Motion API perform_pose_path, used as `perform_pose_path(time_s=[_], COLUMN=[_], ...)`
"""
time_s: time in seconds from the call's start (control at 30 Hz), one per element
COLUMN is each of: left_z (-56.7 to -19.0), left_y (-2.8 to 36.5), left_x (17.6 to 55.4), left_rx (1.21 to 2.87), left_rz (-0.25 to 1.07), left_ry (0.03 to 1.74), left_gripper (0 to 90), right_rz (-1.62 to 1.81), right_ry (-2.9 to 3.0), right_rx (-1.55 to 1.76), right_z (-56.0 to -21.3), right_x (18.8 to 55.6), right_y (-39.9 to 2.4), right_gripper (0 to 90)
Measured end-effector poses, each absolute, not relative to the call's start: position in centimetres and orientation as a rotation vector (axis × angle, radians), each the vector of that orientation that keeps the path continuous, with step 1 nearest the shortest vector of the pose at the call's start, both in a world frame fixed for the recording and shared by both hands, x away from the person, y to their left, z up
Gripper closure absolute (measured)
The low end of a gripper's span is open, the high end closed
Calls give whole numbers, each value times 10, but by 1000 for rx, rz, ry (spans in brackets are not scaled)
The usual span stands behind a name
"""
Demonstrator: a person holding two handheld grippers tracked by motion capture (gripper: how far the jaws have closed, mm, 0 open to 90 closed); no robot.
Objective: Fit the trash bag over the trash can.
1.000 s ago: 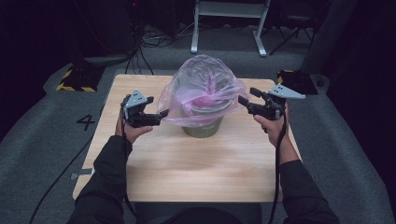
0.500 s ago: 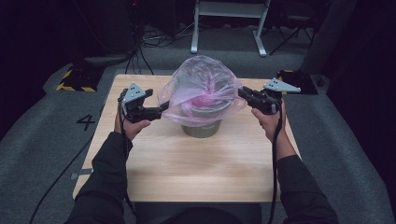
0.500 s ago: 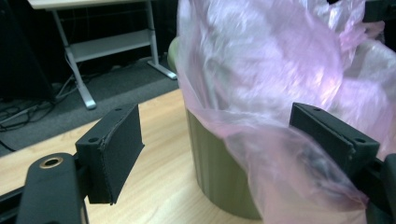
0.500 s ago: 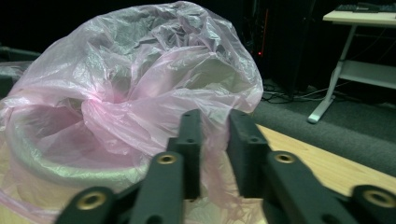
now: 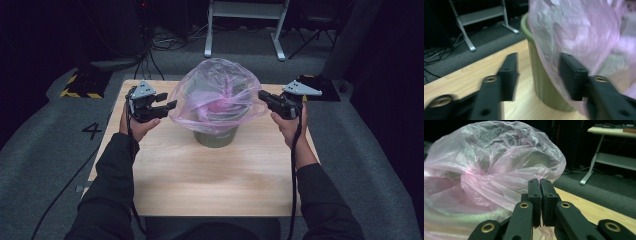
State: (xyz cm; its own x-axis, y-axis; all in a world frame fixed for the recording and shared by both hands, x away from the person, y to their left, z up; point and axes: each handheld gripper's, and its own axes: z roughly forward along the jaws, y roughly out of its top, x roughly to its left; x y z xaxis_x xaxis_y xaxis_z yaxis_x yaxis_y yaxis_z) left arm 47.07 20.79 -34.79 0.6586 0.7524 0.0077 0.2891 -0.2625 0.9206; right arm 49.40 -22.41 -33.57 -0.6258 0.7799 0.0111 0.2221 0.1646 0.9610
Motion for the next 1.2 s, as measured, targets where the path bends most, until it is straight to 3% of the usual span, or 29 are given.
perform_pose_path(time_s=[0.07,0.13,0.33,0.47,0.63,0.77,1.03,1.07,1.1,1.2], left_z=[-348,-344,-337,-338,-341,-343,-345,-343,-342,-335], left_y=[207,203,196,191,188,187,191,194,196,201], left_x=[472,476,489,498,504,506,510,508,507,500], left_rx=[1839,1809,1809,1847,1895,1883,1822,1791,1776,1738], left_rz=[551,560,530,558,551,558,550,538,542,559], left_ry=[825,858,853,850,742,715,703,697,705,702], left_gripper=[468,359,332,484,760,897,899,862,755,635], right_rz=[1459,1441,1453,1441,1492,1491,1463,1468,1486,1467], right_ry=[1951,1947,1954,1967,1975,1975,1968,1967,1963,1956], right_rx=[952,930,890,855,835,813,865,868,868,865], right_z=[-336,-335,-333,-334,-334,-336,-341,-340,-339,-336], right_x=[498,501,510,515,521,524,533,533,533,532], right_y=[-223,-221,-215,-209,-207,-205,-205,-206,-206,-206], right_gripper=[877,875,871,870,869,860,856,856,856,855])
